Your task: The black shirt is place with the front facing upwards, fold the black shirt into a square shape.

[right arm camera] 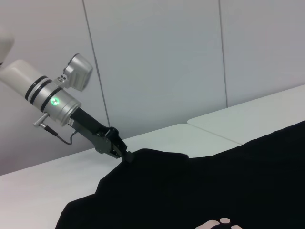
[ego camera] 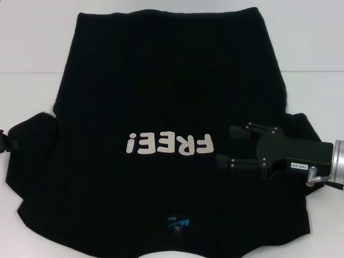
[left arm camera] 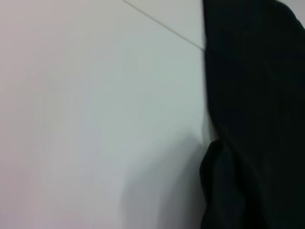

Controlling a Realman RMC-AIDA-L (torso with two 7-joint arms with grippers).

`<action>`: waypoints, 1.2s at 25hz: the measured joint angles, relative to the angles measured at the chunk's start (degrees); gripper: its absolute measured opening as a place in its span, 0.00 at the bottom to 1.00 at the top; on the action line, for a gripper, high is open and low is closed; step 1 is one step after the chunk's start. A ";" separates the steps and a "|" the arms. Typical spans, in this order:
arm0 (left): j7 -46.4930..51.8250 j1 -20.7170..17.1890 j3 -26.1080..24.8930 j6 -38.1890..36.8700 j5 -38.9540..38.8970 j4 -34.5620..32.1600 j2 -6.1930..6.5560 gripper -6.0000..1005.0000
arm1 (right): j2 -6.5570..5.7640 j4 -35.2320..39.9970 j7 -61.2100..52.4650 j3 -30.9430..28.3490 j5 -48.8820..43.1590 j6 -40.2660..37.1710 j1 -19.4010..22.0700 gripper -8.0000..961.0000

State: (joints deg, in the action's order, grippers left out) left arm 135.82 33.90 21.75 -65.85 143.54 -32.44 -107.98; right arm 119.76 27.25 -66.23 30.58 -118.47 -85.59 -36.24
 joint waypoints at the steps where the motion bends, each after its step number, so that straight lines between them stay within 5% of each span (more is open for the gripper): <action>1: 0.04 -0.18 -0.69 0.01 -0.01 -0.18 0.01 0.01 | 0.00 0.00 0.02 0.00 0.00 0.01 0.02 0.95; 30: 1.16 -0.41 -5.82 -0.95 -0.43 -2.11 0.91 0.01 | 0.03 0.00 0.13 -0.09 0.66 0.34 -0.10 0.95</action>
State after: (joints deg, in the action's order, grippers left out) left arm 136.97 33.49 15.93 -66.79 143.12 -34.55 -107.06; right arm 119.79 27.24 -66.09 30.50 -117.81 -85.26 -36.34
